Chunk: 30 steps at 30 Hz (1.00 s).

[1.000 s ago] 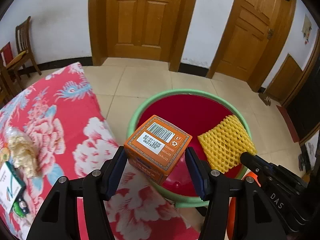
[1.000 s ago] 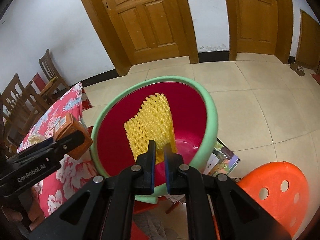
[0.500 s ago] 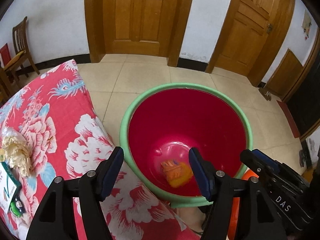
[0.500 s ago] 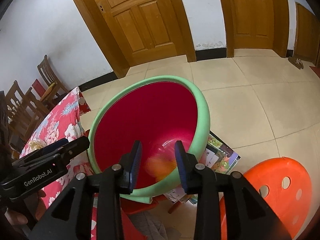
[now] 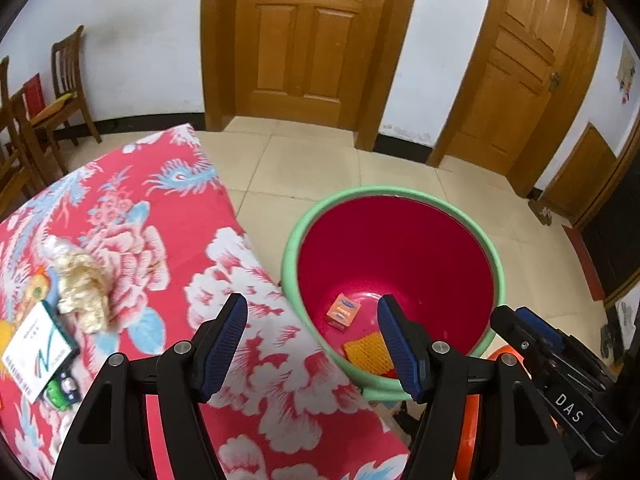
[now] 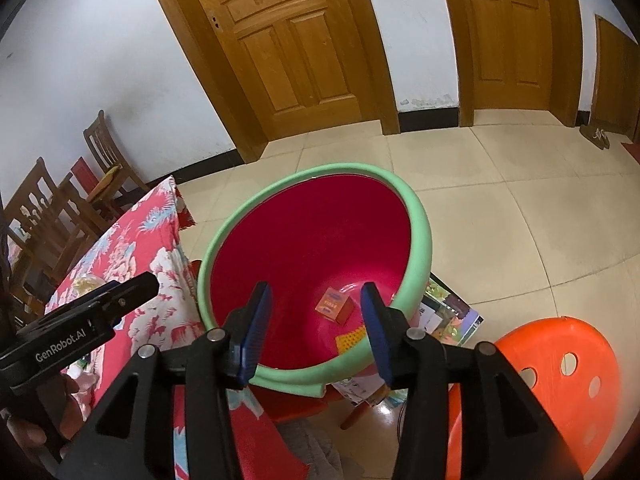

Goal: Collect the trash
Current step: 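Open both tools to drop the box and foam net into the bucket, then move both open tools back over the table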

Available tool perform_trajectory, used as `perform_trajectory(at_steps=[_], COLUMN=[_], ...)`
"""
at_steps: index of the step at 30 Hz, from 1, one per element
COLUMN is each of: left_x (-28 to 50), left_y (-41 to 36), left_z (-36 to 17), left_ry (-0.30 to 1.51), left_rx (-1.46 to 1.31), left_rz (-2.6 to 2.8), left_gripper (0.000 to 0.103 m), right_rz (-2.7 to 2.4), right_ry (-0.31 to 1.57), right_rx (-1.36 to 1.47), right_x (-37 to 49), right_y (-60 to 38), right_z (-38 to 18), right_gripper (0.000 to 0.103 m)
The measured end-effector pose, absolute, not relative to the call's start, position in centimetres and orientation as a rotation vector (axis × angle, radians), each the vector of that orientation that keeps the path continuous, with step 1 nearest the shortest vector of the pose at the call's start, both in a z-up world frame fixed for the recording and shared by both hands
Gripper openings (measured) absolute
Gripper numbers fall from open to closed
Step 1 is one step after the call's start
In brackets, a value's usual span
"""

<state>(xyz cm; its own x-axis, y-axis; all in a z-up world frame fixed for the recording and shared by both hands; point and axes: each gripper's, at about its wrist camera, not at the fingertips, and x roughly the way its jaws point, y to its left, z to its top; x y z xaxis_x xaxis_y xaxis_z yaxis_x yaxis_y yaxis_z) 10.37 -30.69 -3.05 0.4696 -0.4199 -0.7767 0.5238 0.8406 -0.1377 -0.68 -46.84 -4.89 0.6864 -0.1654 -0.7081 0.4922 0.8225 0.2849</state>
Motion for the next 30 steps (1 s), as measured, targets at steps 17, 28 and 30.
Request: perform_trajectory(at_steps=[17,28,30], left_x=[9.1,8.5,8.3], left_y=[-25.5,-20.3,-19.1], left_z=[-0.7,0.6,0.9], left_ry=[0.868,0.846,0.838], left_rx=[0.084,0.041,0.037], left_rz=[-0.503,-0.414,-0.395], left_gripper=[0.069,0.069,0.069], right_rz=[-0.329,-0.247,-0.221], right_ry=[0.688,0.668,0.664], right_rx=[0.438,0.439,0.433], right_x=[-1.2,-0.1,0.3], right_y=[-43.1,-39.3,-38.4], right_z=[-2.2,-0.5,-0.1], right_gripper=[0.053,0.064,0.066])
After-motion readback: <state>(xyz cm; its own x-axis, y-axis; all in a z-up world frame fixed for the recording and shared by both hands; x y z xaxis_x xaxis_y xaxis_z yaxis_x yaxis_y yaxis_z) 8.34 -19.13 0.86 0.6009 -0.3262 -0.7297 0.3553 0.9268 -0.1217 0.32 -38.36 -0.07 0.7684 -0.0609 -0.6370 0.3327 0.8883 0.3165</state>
